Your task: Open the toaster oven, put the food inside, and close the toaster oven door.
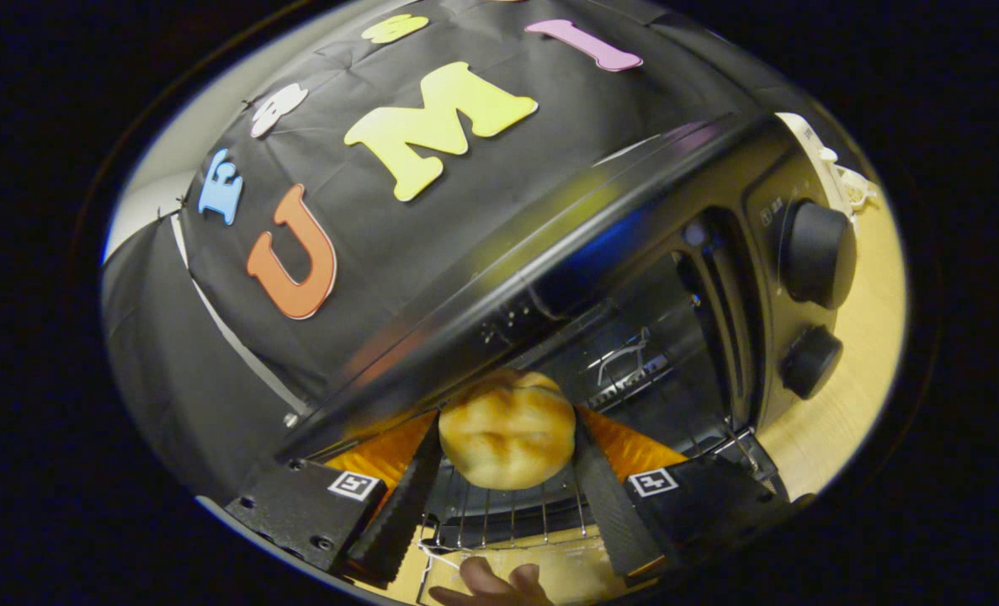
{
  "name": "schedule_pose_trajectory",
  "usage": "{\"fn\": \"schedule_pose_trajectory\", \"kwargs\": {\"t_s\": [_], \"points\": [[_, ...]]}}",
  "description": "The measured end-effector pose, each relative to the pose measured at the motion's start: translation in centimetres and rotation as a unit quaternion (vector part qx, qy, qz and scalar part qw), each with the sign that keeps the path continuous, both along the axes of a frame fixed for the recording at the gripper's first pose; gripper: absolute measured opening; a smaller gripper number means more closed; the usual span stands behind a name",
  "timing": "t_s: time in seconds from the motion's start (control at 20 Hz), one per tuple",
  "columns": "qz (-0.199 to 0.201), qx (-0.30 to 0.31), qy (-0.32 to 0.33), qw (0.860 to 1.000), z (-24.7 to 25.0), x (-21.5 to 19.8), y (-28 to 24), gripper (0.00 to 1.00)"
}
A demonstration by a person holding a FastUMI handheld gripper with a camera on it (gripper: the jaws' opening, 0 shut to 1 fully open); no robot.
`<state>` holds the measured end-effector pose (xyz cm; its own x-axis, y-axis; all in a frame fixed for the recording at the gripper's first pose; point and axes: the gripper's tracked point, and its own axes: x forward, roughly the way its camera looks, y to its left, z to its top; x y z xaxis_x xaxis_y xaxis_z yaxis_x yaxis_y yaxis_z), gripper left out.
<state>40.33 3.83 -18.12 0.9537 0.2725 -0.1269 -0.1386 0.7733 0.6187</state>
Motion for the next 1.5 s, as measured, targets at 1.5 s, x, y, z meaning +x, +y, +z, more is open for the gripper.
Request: {"fn": "schedule_pose_trajectory", "kwargs": {"t_s": [1.5], "points": [[0.041, -0.203, 0.184, 0.961, -8.2, -19.5, 1.7, 1.00]]}}
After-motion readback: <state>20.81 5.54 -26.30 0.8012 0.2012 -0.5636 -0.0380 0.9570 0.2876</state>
